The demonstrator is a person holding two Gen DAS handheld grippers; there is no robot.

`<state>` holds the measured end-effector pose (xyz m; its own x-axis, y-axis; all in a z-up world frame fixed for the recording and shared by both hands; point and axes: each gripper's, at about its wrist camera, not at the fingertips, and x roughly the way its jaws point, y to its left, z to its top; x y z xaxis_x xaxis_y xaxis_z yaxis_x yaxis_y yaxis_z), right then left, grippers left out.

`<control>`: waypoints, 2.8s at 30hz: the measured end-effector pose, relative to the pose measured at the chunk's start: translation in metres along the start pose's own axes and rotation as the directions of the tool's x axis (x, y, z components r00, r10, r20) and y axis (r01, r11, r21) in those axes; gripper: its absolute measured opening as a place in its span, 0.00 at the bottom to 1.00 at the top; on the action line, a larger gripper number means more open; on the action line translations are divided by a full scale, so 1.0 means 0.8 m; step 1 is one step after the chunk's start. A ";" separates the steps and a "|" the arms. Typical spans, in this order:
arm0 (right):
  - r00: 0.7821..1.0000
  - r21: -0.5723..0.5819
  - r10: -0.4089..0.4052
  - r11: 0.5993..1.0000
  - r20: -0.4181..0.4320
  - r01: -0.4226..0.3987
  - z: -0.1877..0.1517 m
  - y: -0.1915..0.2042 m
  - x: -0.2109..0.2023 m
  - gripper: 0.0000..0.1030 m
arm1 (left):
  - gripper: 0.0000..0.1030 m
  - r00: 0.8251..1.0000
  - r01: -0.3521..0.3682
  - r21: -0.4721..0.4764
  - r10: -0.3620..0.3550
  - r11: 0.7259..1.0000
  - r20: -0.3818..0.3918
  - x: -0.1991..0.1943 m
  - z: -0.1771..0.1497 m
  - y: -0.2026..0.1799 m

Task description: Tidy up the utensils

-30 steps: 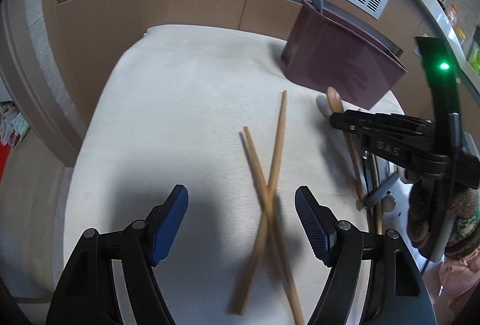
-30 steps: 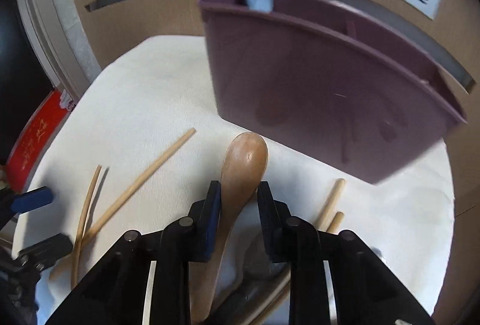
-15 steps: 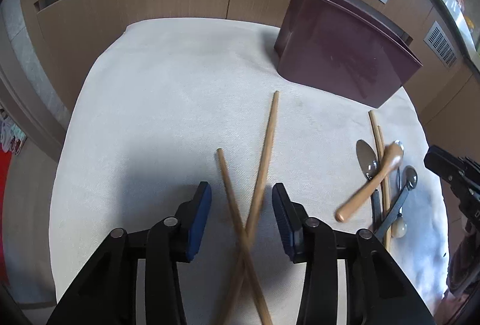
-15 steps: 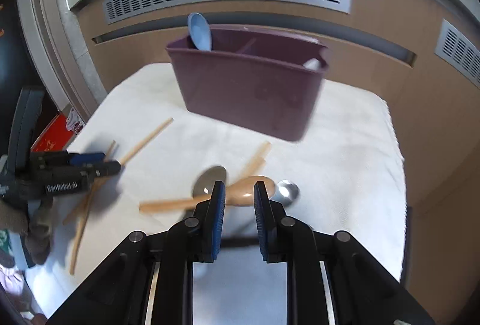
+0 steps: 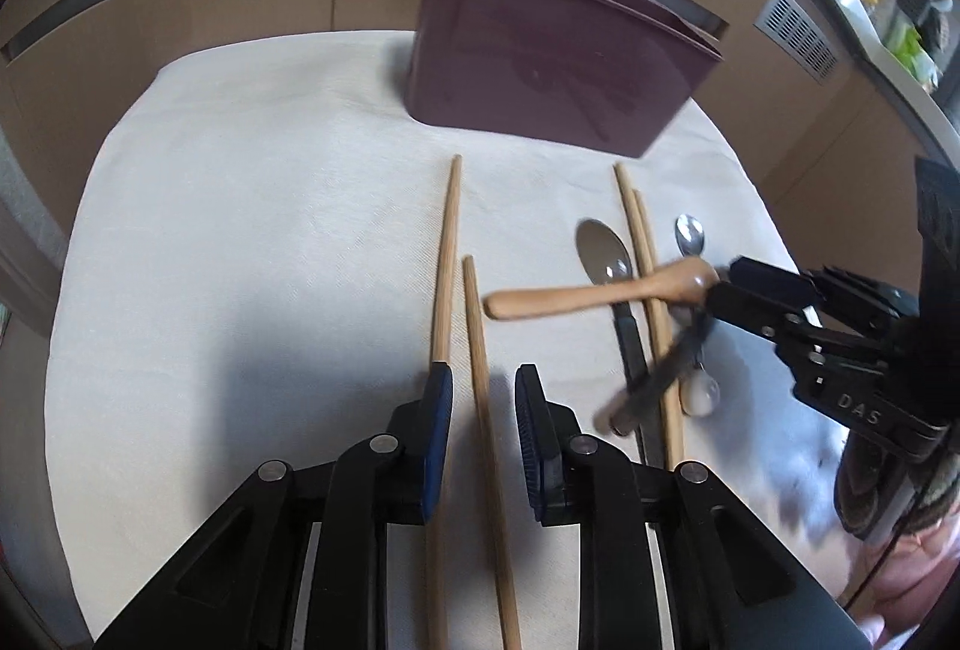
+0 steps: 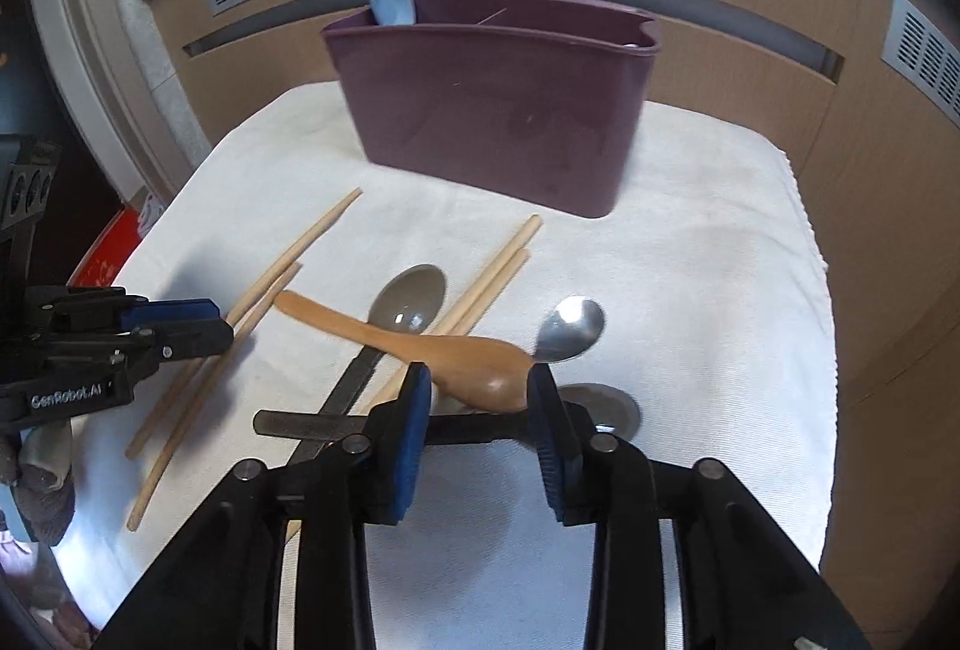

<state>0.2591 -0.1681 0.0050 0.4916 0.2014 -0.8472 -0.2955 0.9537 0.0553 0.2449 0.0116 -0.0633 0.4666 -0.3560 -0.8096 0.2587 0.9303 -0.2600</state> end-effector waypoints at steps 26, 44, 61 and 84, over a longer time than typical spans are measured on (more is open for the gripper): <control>0.994 0.191 -0.005 0.981 -0.106 0.026 0.057 0.014 0.077 0.43 | 0.55 0.999 -0.027 -0.027 0.028 0.999 0.042 -0.026 -0.018 0.021; 0.997 0.054 -0.068 0.996 0.025 0.066 0.025 -0.008 0.000 0.19 | 0.54 0.999 -0.025 0.005 0.025 1.000 -0.040 -0.004 -0.001 0.007; 0.999 0.084 -0.048 0.995 0.026 0.046 0.004 -0.022 0.007 0.42 | 0.18 0.966 -0.190 0.207 0.221 0.960 -0.136 0.021 0.016 -0.029; 0.995 0.103 -0.019 0.994 -0.100 0.030 -0.001 -0.023 0.010 0.50 | 0.24 0.989 -0.101 0.113 0.112 0.988 -0.099 0.002 0.005 -0.007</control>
<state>0.2682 -0.1842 -0.0034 0.4125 0.1594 -0.8969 -0.1949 0.9772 0.0840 0.2477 0.0053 -0.0607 0.4068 -0.2390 -0.8817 0.3043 0.9455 -0.1159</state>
